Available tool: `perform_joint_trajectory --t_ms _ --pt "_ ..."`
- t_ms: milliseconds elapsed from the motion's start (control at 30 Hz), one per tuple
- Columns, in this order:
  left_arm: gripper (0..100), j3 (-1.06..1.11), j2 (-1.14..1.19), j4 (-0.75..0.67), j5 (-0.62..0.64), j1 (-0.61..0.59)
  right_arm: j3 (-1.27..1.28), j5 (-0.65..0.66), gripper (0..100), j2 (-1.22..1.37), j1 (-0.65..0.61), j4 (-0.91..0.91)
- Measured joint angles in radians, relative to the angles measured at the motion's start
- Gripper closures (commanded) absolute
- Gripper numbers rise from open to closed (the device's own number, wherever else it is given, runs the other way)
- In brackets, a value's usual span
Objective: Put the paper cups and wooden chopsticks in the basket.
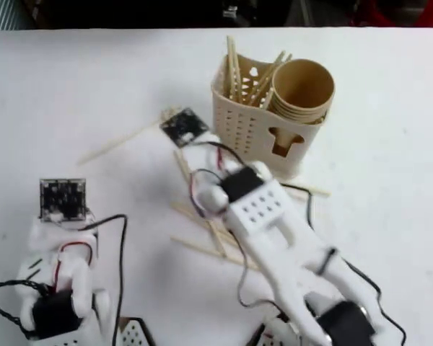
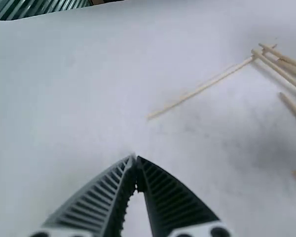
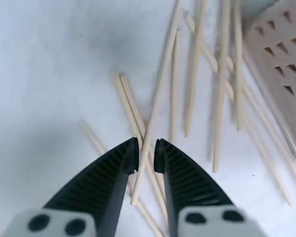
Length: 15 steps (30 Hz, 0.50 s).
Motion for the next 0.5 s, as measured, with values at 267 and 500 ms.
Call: perform_joint_trajectory --t_ms 267,500 --pt "98 0.092 0.003 -0.015 -0.052 0.000 -0.163 0.000 83.7 0.322 -0.005 -0.002" --pt "98 0.092 0.005 -0.015 -0.052 0.000 -0.292 0.000 83.7 0.554 -0.009 -0.002"
